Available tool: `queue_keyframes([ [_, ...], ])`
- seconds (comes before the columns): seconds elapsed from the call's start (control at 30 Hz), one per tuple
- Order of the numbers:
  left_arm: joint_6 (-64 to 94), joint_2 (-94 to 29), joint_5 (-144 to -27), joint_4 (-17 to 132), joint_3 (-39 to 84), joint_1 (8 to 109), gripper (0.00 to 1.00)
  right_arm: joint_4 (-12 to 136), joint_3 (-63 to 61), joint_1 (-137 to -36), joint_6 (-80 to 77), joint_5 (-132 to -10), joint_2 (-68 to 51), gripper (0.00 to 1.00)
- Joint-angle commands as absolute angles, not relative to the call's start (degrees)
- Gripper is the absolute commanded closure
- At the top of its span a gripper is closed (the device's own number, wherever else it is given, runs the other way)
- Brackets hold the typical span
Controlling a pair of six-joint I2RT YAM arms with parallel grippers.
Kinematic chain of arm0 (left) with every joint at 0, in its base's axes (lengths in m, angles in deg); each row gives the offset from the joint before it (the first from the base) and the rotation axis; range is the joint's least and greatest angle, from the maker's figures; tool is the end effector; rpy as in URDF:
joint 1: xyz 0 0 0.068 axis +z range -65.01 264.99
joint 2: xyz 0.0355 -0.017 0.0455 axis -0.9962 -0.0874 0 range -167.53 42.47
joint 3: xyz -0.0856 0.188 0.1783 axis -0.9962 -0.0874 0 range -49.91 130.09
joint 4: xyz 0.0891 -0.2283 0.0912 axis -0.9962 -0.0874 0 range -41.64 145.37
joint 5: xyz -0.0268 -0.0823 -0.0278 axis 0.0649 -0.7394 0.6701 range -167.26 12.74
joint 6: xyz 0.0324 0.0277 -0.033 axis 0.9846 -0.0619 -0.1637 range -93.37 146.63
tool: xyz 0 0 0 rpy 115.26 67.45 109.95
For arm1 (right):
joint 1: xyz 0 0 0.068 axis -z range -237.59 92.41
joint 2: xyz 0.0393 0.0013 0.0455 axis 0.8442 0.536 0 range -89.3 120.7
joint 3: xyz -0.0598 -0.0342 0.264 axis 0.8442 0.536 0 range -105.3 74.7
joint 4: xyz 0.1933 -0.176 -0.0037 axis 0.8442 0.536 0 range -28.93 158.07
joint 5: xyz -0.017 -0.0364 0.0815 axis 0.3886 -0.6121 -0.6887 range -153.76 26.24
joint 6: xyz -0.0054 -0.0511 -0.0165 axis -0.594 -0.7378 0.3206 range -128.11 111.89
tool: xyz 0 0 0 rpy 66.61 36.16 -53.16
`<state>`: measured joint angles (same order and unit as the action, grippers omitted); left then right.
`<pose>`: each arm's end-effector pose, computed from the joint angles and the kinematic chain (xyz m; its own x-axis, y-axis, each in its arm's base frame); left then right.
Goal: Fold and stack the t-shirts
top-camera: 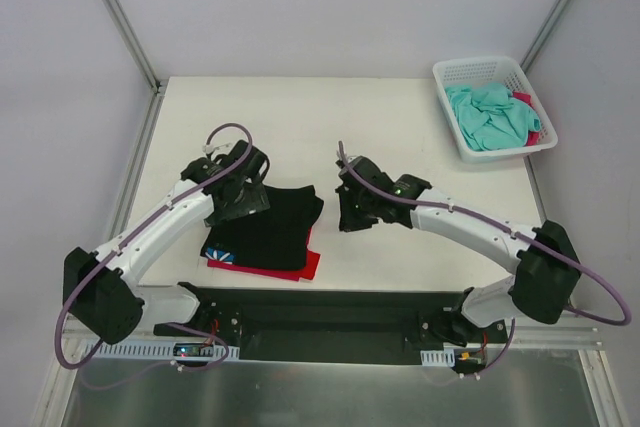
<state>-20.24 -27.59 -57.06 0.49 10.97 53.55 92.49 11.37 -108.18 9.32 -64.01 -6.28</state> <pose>0.2013 -0.1088 0.2852 -0.7876 -0.3213 -0.5257 -0.3135 0.9435 -0.1070 0.1951 0.2378 0.2641 -0.7034 -0.3842 -0.5980 -0.5908 0.7838 0.1912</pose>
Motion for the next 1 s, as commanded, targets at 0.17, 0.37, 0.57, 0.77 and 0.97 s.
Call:
queue_keyframes([
  [0.17,-14.95,-34.95,-57.49,4.91,16.35,57.21,0.02,93.95,7.29,-115.85,14.04,-59.63,-14.06,0.99],
  [0.37,-13.01,-37.85,-58.45,7.63,17.5,60.98,0.02,87.2,8.16,-119.11,16.23,-58.84,-13.45,0.99],
  [0.57,-11.78,-39.35,-60.21,11.86,16.27,64.59,0.31,83.92,8.43,-120.08,16.77,-58.84,-12.05,0.99],
  [0.77,-12.13,-37.6,-60.56,12.39,15.83,64.86,0.83,85.42,8.6,-120.25,15.8,-57.79,-11.52,0.99],
  [0.97,-12.48,-40.66,-62.14,14.14,13.9,66.09,1.0,80.96,10.36,-120.17,16.5,-58.92,-10.73,0.99],
])
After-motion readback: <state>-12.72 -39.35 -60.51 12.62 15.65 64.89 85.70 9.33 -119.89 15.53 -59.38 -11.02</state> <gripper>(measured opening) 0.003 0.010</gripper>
